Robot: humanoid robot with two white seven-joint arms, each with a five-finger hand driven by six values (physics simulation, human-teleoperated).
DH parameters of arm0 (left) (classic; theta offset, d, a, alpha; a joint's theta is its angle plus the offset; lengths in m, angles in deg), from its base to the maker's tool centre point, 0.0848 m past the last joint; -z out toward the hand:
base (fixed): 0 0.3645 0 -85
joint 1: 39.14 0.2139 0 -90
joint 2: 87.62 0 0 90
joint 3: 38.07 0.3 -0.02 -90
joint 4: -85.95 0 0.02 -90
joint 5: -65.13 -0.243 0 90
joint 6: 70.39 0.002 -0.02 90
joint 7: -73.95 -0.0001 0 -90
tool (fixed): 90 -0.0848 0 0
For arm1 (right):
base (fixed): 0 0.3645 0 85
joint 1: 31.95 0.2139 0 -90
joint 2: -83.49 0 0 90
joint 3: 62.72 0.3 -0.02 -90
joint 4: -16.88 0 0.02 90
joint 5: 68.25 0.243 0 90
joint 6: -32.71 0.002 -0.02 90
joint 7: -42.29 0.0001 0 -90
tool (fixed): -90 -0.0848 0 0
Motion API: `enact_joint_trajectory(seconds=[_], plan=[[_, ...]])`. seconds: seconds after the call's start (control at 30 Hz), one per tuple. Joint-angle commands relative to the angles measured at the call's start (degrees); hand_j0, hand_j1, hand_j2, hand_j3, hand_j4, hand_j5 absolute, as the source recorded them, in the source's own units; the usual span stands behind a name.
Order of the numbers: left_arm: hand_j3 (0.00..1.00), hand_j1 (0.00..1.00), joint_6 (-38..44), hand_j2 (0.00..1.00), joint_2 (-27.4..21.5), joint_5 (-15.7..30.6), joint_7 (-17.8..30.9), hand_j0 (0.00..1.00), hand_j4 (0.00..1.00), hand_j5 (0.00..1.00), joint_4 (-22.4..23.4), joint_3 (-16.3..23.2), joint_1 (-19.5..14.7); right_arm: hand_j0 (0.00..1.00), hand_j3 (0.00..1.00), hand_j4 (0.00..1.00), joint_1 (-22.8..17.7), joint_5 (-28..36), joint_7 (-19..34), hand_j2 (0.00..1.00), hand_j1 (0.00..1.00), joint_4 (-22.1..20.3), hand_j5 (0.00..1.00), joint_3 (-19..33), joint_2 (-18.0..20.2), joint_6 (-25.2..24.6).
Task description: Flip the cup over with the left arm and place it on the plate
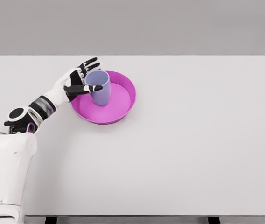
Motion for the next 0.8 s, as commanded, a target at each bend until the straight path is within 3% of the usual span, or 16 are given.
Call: enact_joint_trajectory(seconds=[0.0, 0.77], plan=[[1.00, 1.00, -0.02, 1.00, -0.12, 0.41, 0.01, 1.00, 1.00, 1.00, -0.40, -0.11, 0.00, 1.00, 1.00, 1.00, 0.00, 0.00, 0.01, 1.00, 1.00, 0.00, 1.00, 0.01, 0.00, -0.06], [1.00, 1.00, -3.19, 1.00, -1.80, 0.94, 0.01, 1.00, 1.00, 1.00, -3.92, -0.72, 1.32, 1.00, 1.00, 1.00, 0.09, 0.00, 0.01, 1.00, 1.00, 0.00, 1.00, 0.01, 0.00, 0.03]])
